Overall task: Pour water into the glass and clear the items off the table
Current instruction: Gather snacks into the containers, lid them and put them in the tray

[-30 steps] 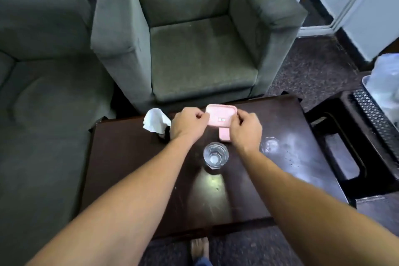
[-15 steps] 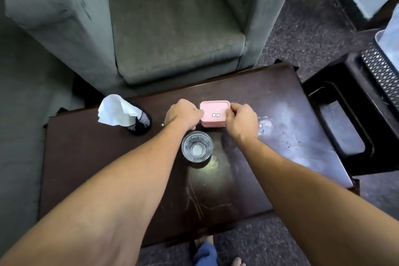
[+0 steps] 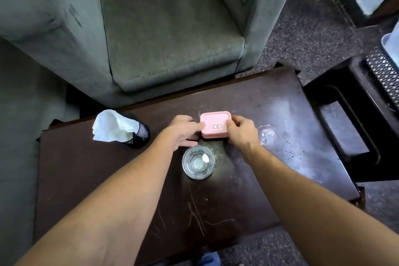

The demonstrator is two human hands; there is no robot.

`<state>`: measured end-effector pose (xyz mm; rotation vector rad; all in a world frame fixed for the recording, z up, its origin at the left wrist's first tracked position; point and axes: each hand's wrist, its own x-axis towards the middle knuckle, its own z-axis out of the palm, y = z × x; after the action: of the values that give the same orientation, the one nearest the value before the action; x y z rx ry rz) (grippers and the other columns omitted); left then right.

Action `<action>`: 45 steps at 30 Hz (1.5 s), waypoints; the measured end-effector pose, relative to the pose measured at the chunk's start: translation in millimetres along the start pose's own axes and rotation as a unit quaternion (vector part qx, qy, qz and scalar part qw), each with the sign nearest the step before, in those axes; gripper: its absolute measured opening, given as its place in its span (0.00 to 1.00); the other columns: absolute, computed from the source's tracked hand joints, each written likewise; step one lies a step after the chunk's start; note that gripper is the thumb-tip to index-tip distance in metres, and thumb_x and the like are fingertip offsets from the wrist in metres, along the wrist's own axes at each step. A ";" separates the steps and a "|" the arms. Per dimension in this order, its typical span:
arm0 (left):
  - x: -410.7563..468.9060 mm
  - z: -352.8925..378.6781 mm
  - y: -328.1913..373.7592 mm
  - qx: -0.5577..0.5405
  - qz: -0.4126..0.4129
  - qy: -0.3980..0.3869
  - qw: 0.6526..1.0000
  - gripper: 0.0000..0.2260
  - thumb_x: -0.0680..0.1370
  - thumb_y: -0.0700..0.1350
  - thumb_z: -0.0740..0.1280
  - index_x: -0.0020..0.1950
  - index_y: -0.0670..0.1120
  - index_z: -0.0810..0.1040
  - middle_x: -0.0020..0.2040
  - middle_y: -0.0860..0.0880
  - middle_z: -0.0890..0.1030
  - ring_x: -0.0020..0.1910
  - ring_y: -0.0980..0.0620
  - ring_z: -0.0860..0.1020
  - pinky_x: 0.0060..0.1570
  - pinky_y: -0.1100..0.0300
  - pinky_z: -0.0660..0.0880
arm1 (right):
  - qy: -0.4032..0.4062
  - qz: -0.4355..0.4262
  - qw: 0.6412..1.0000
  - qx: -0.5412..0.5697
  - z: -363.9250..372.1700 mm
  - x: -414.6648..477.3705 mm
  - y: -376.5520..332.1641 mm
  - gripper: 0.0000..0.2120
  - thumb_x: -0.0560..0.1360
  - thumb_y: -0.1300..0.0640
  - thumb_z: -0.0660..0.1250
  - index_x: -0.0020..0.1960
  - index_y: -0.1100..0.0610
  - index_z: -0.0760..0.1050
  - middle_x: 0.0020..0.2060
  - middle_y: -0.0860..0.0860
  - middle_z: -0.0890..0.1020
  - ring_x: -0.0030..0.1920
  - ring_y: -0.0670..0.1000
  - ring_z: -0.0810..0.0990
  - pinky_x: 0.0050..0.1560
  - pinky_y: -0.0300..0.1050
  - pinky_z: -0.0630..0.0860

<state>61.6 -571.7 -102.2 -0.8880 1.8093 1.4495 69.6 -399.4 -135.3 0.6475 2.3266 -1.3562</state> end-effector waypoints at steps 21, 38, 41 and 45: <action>-31.4 123.1 191.4 0.037 0.162 -0.136 0.977 0.04 0.80 0.42 0.69 0.51 0.43 0.82 0.50 0.42 0.84 0.48 0.49 0.81 0.54 0.53 0.79 | -0.072 0.046 0.982 0.170 -246.0 46.8 -88.0 0.16 0.78 0.65 0.68 0.66 0.66 0.74 0.50 0.58 0.82 0.45 0.50 0.80 0.48 0.41 0.78; -63.9 405.6 325.7 0.074 0.193 -0.132 0.969 0.06 0.78 0.45 0.70 0.51 0.43 0.80 0.46 0.46 0.83 0.28 0.55 0.79 0.25 0.65 0.64 | -0.095 0.056 0.990 -0.084 -569.1 169.2 -76.0 0.03 0.76 0.60 0.69 0.49 0.57 0.79 0.34 0.49 0.79 0.30 0.44 0.75 0.26 0.36 0.64; -55.6 436.9 313.5 0.078 0.175 -0.119 0.974 0.09 0.77 0.44 0.71 0.53 0.40 0.80 0.44 0.46 0.82 0.22 0.56 0.78 0.22 0.67 0.60 | -0.102 0.062 0.986 -0.114 -577.0 191.2 -57.9 0.02 0.77 0.62 0.68 0.48 0.58 0.79 0.34 0.51 0.79 0.29 0.45 0.74 0.24 0.35 0.63; -42.7 453.0 311.9 0.118 0.160 -0.083 0.977 0.06 0.76 0.44 0.70 0.49 0.42 0.81 0.41 0.46 0.85 0.26 0.51 0.80 0.19 0.70 0.60 | -0.149 0.076 0.976 -0.142 -575.1 212.1 -38.3 0.06 0.79 0.63 0.66 0.54 0.61 0.79 0.40 0.56 0.78 0.32 0.46 0.72 0.28 0.38 0.61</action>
<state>-138.9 -72.5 20.6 -0.3569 2.0081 1.4100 -175.4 132.5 49.7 0.4840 2.1247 -0.9549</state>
